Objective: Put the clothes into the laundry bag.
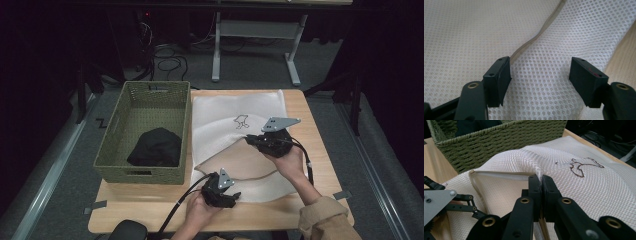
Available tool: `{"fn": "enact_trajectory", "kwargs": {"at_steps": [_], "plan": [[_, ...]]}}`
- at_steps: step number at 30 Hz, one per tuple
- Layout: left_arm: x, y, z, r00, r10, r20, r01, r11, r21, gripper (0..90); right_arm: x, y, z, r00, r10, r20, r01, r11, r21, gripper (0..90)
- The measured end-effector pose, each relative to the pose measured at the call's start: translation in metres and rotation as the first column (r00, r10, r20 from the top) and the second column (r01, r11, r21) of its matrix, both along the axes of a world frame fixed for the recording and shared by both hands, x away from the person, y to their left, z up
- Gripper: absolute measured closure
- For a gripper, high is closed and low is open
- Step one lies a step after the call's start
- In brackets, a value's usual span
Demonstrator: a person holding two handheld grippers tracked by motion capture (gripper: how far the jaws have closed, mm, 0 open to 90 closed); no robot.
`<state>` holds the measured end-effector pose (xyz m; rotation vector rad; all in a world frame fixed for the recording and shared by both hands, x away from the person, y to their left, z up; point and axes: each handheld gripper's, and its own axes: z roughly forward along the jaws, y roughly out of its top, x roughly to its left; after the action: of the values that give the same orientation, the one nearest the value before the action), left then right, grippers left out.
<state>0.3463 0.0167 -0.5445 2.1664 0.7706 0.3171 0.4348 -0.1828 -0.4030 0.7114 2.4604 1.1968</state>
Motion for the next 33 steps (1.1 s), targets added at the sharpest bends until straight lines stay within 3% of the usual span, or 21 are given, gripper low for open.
{"fn": "enact_trajectory", "kwargs": {"at_steps": [14,25,29,33], "plan": [[0.002,0.000,0.000,0.9984,0.039,-0.040,-0.041,0.9980,-0.049,32.1,0.001,0.000,-0.003,0.9999,0.003,-0.012,-0.003,1.000,0.002,87.9],[0.008,0.002,0.011,0.9926,0.030,-0.118,-0.036,0.9981,-0.051,31.5,0.002,-0.003,-0.008,0.9997,-0.007,-0.023,0.007,1.000,0.027,87.9],[0.007,0.002,0.015,0.9937,0.030,-0.108,-0.030,0.9996,0.001,31.6,0.003,-0.003,-0.008,0.9997,-0.002,-0.025,0.003,0.999,0.038,87.9],[0.007,0.006,0.020,0.9927,0.030,-0.117,-0.033,0.9991,-0.026,32.6,0.003,-0.001,-0.008,0.9998,0.004,-0.018,-0.003,1.000,0.028,87.9]]}}
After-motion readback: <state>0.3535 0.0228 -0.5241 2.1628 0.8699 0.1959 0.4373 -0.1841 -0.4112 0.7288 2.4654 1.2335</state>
